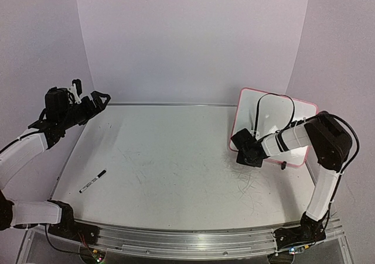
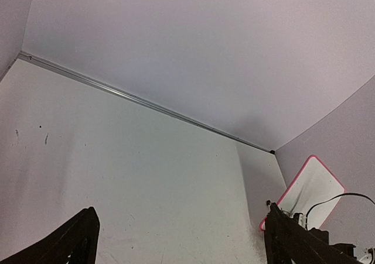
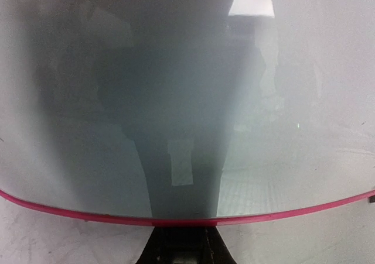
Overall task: Write a sentence on the whiteboard
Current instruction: Move the whiteboard to the center of the board.
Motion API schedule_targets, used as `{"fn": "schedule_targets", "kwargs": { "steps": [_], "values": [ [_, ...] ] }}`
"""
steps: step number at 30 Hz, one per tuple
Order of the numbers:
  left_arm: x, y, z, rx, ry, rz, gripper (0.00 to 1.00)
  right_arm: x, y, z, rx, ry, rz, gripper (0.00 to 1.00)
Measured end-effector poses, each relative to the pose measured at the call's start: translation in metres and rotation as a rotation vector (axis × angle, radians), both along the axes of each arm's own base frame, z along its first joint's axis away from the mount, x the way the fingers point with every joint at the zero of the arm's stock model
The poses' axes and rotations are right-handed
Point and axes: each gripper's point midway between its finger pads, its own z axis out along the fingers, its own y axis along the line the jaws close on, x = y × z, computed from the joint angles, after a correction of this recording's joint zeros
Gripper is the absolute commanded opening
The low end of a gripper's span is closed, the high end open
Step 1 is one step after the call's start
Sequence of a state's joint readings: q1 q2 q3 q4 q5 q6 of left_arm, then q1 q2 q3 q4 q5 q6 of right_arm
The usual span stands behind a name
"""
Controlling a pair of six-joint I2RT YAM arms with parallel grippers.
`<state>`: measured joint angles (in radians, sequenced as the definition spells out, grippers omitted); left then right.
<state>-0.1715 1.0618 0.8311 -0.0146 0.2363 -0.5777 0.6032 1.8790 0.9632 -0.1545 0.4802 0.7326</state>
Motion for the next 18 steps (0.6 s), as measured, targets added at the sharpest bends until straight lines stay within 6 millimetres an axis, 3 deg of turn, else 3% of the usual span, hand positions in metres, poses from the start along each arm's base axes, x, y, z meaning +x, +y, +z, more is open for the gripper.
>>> {"fn": "schedule_targets", "kwargs": {
  "steps": [12,18],
  "values": [
    [-0.001,0.000,-0.013,-0.011,0.034,0.004,0.99,-0.013,0.133,0.000,0.057,-0.021,0.216,0.00],
    [-0.002,0.000,-0.019,-0.017,0.046,0.007,1.00,-0.019,0.184,0.000,0.074,-0.042,0.214,0.00]
  ]
}}
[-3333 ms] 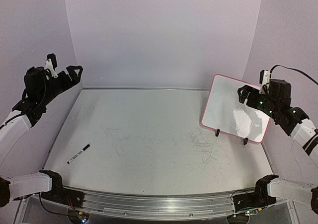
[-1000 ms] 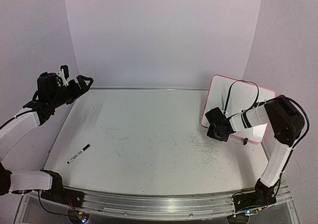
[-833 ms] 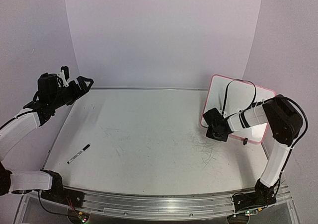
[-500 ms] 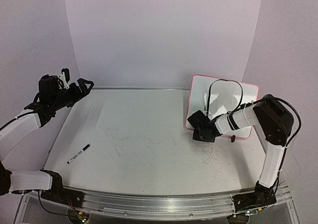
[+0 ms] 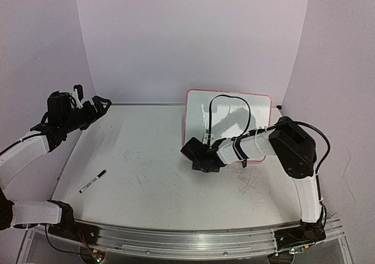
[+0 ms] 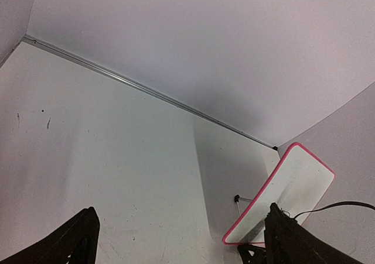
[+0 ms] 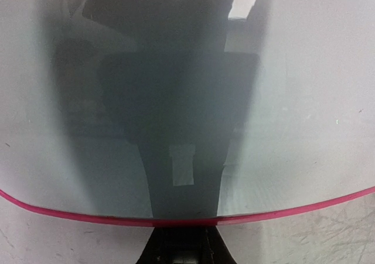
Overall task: Write a sentence on the whiteboard
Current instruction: Move the whiteboard to the center of the board.
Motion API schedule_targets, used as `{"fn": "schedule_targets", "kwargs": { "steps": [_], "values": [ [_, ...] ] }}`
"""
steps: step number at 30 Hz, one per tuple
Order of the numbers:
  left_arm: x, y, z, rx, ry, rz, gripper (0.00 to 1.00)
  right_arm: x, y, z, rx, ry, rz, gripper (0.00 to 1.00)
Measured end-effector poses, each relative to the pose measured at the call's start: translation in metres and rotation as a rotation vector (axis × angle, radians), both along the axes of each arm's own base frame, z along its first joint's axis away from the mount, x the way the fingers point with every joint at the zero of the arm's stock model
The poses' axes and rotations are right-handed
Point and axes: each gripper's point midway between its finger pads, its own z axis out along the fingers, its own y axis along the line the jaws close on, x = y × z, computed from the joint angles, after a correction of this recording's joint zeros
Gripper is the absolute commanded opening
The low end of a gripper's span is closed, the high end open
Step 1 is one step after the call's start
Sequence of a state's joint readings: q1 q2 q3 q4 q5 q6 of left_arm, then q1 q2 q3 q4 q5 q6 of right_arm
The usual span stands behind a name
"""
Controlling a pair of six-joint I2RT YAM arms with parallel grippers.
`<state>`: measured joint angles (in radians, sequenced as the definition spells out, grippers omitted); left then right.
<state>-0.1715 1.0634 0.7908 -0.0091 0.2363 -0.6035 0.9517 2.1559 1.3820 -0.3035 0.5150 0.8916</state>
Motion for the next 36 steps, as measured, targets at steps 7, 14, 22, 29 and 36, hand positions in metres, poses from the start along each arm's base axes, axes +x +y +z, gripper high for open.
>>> {"fn": "schedule_targets", "kwargs": {
  "steps": [7,14,22,29,36],
  "values": [
    [-0.001,0.000,-0.008,0.002,0.016,0.000,0.99,-0.017,0.043,0.001,0.016,-0.006,0.029,0.00],
    [-0.002,0.000,-0.009,-0.004,0.019,0.002,0.99,-0.035,0.057,0.000,0.008,-0.009,0.080,0.00],
    [0.002,-0.001,-0.022,0.009,0.047,-0.002,1.00,-0.034,0.058,0.001,-0.003,-0.019,0.097,0.47],
    [0.002,-0.003,-0.059,0.026,0.159,-0.016,0.99,-0.051,0.061,0.020,0.003,-0.013,0.203,0.78],
    [-0.008,-0.008,-0.117,0.047,0.340,-0.022,0.98,-0.082,0.054,0.078,0.107,-0.055,0.434,0.84]
  ]
}}
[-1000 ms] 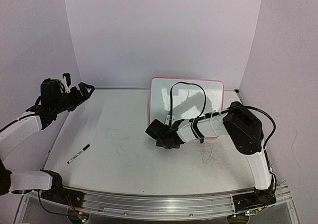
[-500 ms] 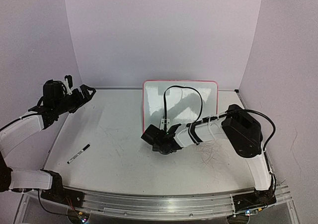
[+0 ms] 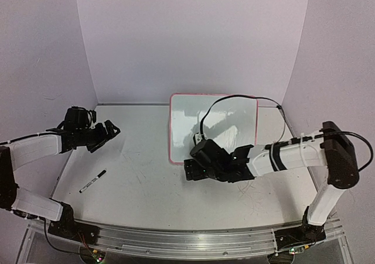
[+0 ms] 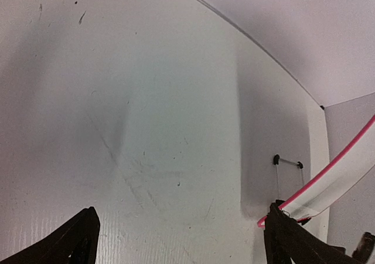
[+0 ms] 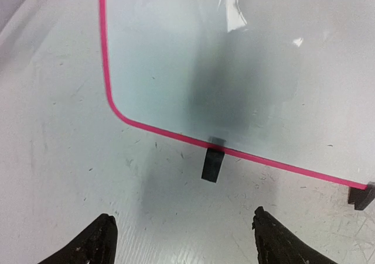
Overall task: Write a sentence on the whiteboard
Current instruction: Move the whiteboard to the center of the board, then pick up the whiteboard marker from the corner of the board.
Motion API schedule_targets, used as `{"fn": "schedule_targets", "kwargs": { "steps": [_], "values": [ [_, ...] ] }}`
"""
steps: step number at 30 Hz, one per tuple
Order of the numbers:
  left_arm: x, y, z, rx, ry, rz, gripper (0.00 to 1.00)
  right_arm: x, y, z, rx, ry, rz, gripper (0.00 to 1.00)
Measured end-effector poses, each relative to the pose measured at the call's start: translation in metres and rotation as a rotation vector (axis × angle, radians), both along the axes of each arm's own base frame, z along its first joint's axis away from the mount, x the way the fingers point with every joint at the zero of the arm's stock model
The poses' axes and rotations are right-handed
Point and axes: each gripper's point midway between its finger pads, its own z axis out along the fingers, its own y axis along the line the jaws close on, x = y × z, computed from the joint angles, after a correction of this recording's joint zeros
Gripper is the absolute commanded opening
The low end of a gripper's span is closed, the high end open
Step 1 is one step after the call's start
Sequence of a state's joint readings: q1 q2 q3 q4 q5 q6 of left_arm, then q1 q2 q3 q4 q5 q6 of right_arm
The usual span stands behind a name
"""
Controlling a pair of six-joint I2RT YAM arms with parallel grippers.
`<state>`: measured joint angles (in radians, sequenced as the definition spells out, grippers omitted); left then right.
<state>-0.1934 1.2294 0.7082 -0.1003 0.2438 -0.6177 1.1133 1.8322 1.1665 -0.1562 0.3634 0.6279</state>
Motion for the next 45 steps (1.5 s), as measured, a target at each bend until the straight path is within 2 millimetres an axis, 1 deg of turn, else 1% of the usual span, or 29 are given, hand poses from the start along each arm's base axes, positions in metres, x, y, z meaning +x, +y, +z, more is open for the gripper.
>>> {"fn": "schedule_targets", "kwargs": {
  "steps": [2,4,7,8,9,11,13,15,17,20,23,26,29,31,33,35,40,41,45],
  "values": [
    [-0.005,-0.002,-0.017,0.028,0.059,0.005,0.98,-0.009,-0.008,0.014,0.029,-0.027,0.056,0.87],
    [-0.010,-0.004,-0.033,0.077,0.119,0.018,0.98,-0.011,-0.009,0.025,0.047,-0.062,0.098,0.88],
    [-0.017,-0.001,-0.066,0.208,0.246,0.051,0.97,-0.010,-0.009,0.032,0.042,-0.107,0.136,0.88],
    [-0.019,0.000,-0.074,0.238,0.275,0.056,0.96,-0.009,-0.008,0.034,0.039,-0.118,0.145,0.88],
    [-0.021,0.003,-0.082,0.275,0.308,0.067,0.96,-0.007,-0.008,0.035,0.037,-0.127,0.153,0.88],
    [-0.027,0.017,-0.101,0.367,0.388,0.106,0.95,-0.004,-0.007,0.037,0.037,-0.136,0.166,0.88],
    [-0.035,0.033,-0.113,0.448,0.454,0.149,0.98,0.000,-0.008,0.039,0.045,-0.140,0.171,0.88],
    [-0.043,0.047,-0.117,0.508,0.493,0.187,0.99,0.004,-0.010,0.041,0.054,-0.143,0.173,0.88],
    [-0.048,0.057,-0.114,0.540,0.505,0.218,1.00,0.007,-0.013,0.043,0.060,-0.147,0.174,0.88],
    [-0.051,0.066,-0.111,0.539,0.517,0.244,0.99,0.008,-0.019,0.046,0.066,-0.148,0.173,0.88],
    [-0.055,0.071,-0.114,0.519,0.542,0.262,0.99,0.006,-0.021,0.050,0.078,-0.151,0.179,0.88],
    [-0.066,0.069,-0.125,0.496,0.584,0.247,0.96,0.005,-0.022,0.054,0.089,-0.156,0.181,0.88],
    [-0.082,0.066,-0.136,0.478,0.633,0.228,0.91,0.005,-0.022,0.055,0.097,-0.159,0.181,0.88],
    [-0.090,0.063,-0.139,0.467,0.649,0.217,0.86,0.005,-0.022,0.055,0.100,-0.159,0.183,0.88],
    [-0.096,0.060,-0.138,0.456,0.654,0.206,0.85,0.004,-0.021,0.055,0.104,-0.159,0.186,0.88],
    [-0.099,0.055,-0.136,0.448,0.650,0.195,0.83,0.004,-0.020,0.056,0.111,-0.159,0.189,0.88],
    [-0.102,0.049,-0.135,0.437,0.651,0.185,0.74,0.004,-0.017,0.058,0.125,-0.160,0.195,0.88],
    [-0.102,0.048,-0.135,0.438,0.652,0.185,0.71,0.004,-0.017,0.059,0.129,-0.161,0.195,0.88],
    [-0.105,0.049,-0.141,0.451,0.675,0.182,0.56,0.004,-0.016,0.060,0.136,-0.162,0.196,0.88]
  ]
}}
